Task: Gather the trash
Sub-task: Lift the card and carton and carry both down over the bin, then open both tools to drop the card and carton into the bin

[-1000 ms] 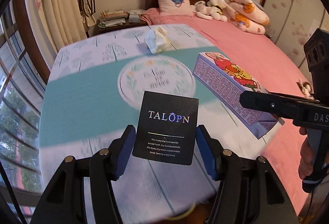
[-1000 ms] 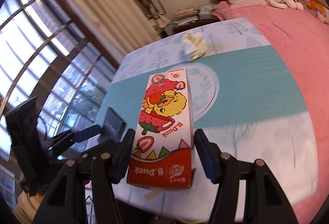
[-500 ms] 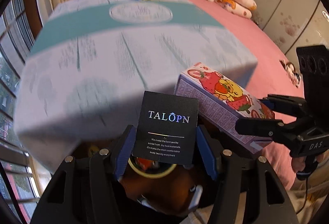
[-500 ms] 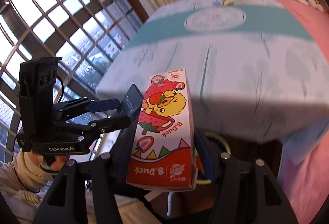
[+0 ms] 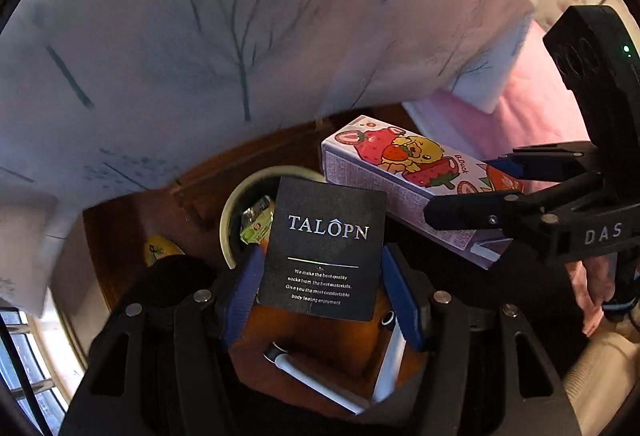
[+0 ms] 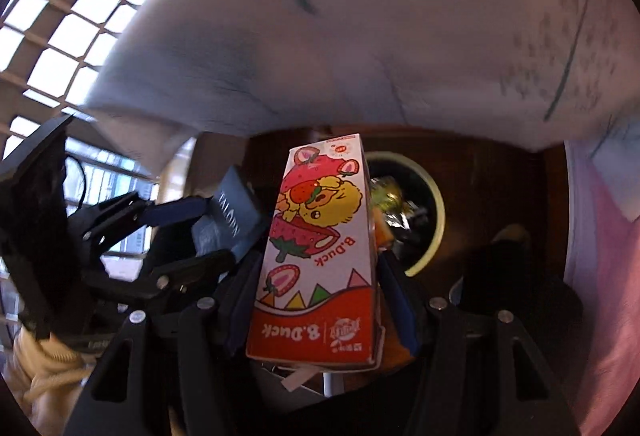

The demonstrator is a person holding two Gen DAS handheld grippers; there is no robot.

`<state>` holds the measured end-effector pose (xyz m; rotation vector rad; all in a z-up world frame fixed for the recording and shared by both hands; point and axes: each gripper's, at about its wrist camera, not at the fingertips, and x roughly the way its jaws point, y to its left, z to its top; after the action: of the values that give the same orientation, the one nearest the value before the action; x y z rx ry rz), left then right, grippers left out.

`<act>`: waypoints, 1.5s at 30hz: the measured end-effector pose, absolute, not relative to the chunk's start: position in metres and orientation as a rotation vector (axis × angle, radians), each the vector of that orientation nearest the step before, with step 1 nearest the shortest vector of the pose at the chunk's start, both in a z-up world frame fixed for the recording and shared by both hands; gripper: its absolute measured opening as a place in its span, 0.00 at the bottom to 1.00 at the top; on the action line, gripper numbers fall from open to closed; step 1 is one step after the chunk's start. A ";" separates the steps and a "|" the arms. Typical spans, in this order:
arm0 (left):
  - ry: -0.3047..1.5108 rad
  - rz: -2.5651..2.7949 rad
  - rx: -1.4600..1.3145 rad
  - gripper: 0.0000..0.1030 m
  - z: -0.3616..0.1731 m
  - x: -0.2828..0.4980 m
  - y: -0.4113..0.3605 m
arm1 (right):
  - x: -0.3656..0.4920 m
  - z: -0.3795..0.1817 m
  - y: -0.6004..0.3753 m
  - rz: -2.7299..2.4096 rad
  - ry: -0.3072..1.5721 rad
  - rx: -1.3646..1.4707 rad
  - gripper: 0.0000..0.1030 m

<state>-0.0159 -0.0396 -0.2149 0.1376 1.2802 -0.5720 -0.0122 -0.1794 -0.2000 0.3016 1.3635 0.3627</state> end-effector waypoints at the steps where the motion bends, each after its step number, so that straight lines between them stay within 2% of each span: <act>1: 1.299 -0.567 0.142 0.57 -0.225 -0.014 -0.041 | -0.009 -0.212 -0.181 0.340 1.374 0.313 0.57; 14: 1.503 -0.509 0.097 0.57 -0.329 0.016 -0.045 | 0.008 -0.328 -0.176 0.165 1.508 0.435 0.57; 18: 1.550 -0.497 0.076 0.57 -0.346 0.020 -0.043 | 0.011 -0.350 -0.173 0.142 1.547 0.436 0.57; 25: 1.592 -0.463 0.068 0.59 -0.361 0.030 -0.040 | 0.018 -0.358 -0.182 0.127 1.565 0.476 0.58; 29: 1.601 -0.442 0.080 0.79 -0.365 0.032 -0.036 | 0.019 -0.360 -0.183 0.127 1.562 0.490 0.71; 45: 1.542 -0.395 0.051 0.80 -0.349 0.031 -0.031 | 0.021 -0.348 -0.180 0.117 1.498 0.406 0.73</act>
<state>0.0314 -0.0307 -0.3493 0.0514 1.5418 -0.3946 0.0206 -0.1800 -0.3483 0.4057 1.4985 0.1169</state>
